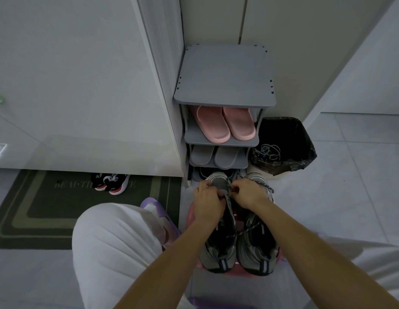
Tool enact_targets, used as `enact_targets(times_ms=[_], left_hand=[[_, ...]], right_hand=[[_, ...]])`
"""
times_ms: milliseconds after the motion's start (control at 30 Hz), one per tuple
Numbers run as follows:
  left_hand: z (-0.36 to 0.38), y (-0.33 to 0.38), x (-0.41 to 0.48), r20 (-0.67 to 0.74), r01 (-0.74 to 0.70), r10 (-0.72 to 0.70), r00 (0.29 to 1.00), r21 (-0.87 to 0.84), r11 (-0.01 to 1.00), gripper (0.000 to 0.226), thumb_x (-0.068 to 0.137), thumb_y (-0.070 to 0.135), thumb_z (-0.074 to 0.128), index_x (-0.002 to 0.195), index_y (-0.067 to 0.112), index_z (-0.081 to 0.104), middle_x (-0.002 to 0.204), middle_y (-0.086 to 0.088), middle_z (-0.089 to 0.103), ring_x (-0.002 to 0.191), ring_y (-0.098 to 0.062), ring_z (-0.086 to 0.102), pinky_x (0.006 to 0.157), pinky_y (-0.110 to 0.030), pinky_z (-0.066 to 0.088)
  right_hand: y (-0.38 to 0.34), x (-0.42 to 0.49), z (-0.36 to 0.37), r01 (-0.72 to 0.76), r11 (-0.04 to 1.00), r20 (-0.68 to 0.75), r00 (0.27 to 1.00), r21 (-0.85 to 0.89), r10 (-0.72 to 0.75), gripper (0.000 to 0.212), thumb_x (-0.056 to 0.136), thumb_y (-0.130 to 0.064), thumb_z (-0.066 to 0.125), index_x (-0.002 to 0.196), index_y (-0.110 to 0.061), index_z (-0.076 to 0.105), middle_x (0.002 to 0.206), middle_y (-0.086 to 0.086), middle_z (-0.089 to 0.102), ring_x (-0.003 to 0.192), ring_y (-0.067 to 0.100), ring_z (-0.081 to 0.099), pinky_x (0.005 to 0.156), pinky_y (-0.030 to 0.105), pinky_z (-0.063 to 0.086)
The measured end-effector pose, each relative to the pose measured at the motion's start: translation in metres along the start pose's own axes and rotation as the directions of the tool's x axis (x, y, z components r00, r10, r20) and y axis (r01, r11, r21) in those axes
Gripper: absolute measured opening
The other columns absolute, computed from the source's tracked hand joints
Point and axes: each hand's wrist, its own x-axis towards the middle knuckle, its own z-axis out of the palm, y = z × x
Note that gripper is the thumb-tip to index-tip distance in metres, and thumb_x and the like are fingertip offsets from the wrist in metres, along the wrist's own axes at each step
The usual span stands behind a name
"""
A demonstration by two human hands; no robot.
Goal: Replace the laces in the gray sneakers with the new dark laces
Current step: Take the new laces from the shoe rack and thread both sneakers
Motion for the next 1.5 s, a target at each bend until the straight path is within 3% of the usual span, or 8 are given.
enact_targets(times_ms=[133, 367, 533, 667, 933, 1133, 1333, 1500], left_hand=[[0.001, 0.0, 0.001, -0.037, -0.03, 0.032, 0.999, 0.072, 0.997, 0.026, 0.09, 0.026, 0.054, 0.108, 0.016, 0.07, 0.133, -0.005, 0.041, 0.12, -0.019, 0.043, 0.096, -0.023, 0.034], [0.007, -0.004, 0.001, -0.058, -0.052, 0.058, 0.997, 0.089, 0.995, 0.021, 0.087, 0.024, 0.054, 0.092, 0.018, 0.074, 0.126, -0.006, 0.052, 0.12, -0.019, 0.044, 0.091, -0.025, 0.038], [0.002, -0.004, 0.006, 0.017, -0.074, 0.073, 0.997, 0.137, 0.988, 0.023, 0.086, 0.026, 0.053, 0.093, 0.017, 0.073, 0.128, -0.005, 0.05, 0.121, -0.019, 0.044, 0.095, -0.025, 0.031], [-0.015, 0.0, 0.016, 0.168, -0.103, 0.069, 0.983, 0.204, 0.974, 0.024, 0.087, 0.017, 0.053, 0.1, 0.003, 0.067, 0.127, -0.01, 0.041, 0.112, -0.027, 0.049, 0.091, -0.029, 0.036], [-0.03, 0.005, 0.023, 0.243, -0.068, 0.014, 0.97, 0.214, 0.974, 0.023, 0.09, 0.02, 0.056, 0.102, 0.001, 0.063, 0.125, -0.008, 0.041, 0.1, -0.03, 0.058, 0.077, -0.034, 0.043], [-0.051, -0.022, 0.021, 0.16, 0.114, -0.122, 0.979, 0.057, 0.992, 0.025, 0.09, 0.016, 0.053, 0.071, 0.002, 0.062, 0.075, -0.01, 0.058, 0.068, -0.021, 0.055, 0.063, -0.026, 0.041], [-0.073, -0.071, 0.016, 0.119, 0.376, -0.361, 0.925, -0.148, 0.915, 0.027, 0.09, 0.015, 0.061, 0.063, 0.015, 0.058, 0.069, -0.004, 0.06, 0.061, -0.011, 0.053, 0.064, -0.024, 0.044], [-0.064, -0.049, 0.023, 0.192, 0.214, -0.217, 0.957, 0.035, 0.976, 0.026, 0.091, 0.021, 0.056, 0.109, 0.005, 0.063, 0.107, -0.012, 0.063, 0.098, -0.029, 0.063, 0.078, -0.031, 0.047]], right_hand=[[-0.002, -0.001, -0.001, -0.024, 0.999, 0.007, 1.0, 0.029, 0.023, 0.007, 0.088, -0.026, 0.056, 0.089, -0.022, 0.062, 0.105, 0.002, 0.062, 0.105, 0.025, 0.056, 0.094, 0.041, 0.044], [0.0, -0.005, 0.005, -0.087, 0.991, -0.027, 0.996, 0.099, 0.09, 0.038, 0.083, -0.033, 0.065, 0.056, -0.024, 0.04, 0.071, -0.006, 0.049, 0.087, 0.023, 0.055, 0.09, 0.04, 0.043], [-0.003, -0.006, 0.005, -0.107, 0.99, -0.029, 0.993, 0.091, 0.11, 0.025, 0.088, -0.038, 0.057, 0.07, -0.023, 0.048, 0.087, -0.002, 0.057, 0.1, 0.024, 0.057, 0.096, 0.039, 0.036], [-0.008, -0.006, 0.007, -0.128, 0.992, 0.012, 0.992, -0.001, 0.128, 0.042, 0.083, -0.062, 0.046, 0.076, -0.021, 0.051, 0.09, 0.001, 0.059, 0.099, 0.022, 0.058, 0.096, 0.04, 0.033], [-0.005, -0.023, 0.008, -0.124, 0.99, -0.001, 0.992, 0.061, 0.125, 0.02, 0.075, -0.044, 0.059, 0.074, -0.024, 0.064, 0.078, -0.004, 0.058, 0.09, 0.02, 0.057, 0.093, 0.038, 0.029], [-0.002, -0.025, 0.006, -0.119, 0.988, 0.013, 0.993, 0.098, 0.118, 0.016, 0.079, -0.042, 0.058, 0.077, -0.028, 0.066, 0.085, -0.003, 0.062, 0.1, 0.02, 0.058, 0.099, 0.04, 0.027], [-0.001, -0.025, 0.009, -0.103, 0.989, -0.01, 0.994, 0.107, 0.105, 0.024, 0.08, -0.04, 0.057, 0.088, -0.024, 0.072, 0.089, -0.002, 0.067, 0.096, 0.019, 0.058, 0.098, 0.04, 0.027], [-0.001, -0.026, 0.011, -0.091, 0.993, -0.028, 0.995, 0.069, 0.093, 0.024, 0.081, -0.037, 0.055, 0.089, -0.021, 0.071, 0.089, 0.0, 0.068, 0.093, 0.02, 0.058, 0.098, 0.039, 0.028]])
